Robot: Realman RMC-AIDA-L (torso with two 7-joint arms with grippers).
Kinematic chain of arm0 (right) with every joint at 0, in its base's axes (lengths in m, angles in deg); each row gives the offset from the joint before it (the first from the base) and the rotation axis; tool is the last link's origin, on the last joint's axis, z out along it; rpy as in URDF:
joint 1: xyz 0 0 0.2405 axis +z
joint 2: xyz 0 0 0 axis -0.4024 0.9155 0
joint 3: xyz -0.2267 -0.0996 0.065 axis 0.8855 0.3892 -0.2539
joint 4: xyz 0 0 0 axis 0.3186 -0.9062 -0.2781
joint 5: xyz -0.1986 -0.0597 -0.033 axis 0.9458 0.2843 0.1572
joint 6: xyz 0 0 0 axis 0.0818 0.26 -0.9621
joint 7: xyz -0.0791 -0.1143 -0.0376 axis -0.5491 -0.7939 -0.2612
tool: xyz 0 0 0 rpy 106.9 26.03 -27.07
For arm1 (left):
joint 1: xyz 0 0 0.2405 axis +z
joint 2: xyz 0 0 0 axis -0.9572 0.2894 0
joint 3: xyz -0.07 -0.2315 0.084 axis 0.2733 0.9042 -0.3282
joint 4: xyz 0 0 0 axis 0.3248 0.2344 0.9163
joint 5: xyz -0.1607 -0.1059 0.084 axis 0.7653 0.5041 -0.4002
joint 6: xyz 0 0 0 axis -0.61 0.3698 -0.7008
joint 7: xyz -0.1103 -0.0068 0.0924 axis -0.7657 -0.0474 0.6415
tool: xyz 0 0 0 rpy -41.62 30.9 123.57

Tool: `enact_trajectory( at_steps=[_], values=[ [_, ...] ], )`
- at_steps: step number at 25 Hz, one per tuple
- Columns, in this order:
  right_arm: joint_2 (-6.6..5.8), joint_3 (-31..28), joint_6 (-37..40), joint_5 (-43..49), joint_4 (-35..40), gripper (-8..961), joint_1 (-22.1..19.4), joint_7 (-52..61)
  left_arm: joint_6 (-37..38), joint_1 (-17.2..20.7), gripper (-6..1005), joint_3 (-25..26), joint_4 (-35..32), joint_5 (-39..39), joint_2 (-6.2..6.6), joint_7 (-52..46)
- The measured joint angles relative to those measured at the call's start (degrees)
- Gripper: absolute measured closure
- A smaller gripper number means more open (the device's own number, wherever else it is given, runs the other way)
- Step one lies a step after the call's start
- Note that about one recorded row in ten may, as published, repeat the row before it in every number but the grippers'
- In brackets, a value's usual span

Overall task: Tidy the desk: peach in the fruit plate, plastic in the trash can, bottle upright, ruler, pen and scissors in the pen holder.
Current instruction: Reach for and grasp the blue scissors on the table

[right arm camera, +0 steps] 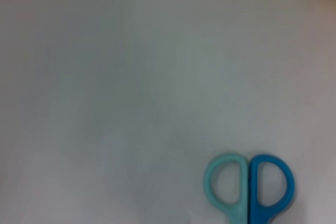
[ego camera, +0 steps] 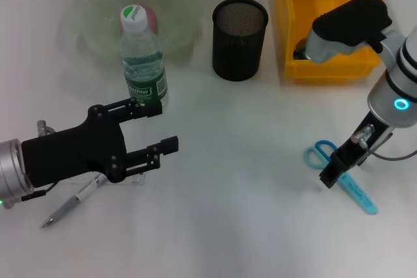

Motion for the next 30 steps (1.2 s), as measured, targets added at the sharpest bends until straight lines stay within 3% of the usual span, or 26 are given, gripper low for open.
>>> enact_trajectory(
  at_steps=[30],
  values=[
    [0.07, 2.1, -0.5, -1.0, 0.4, 212, -1.1, 1.3, -0.5, -0.2, 315, 0.0, 0.0, 0.0, 0.0, 0.0]
  ],
)
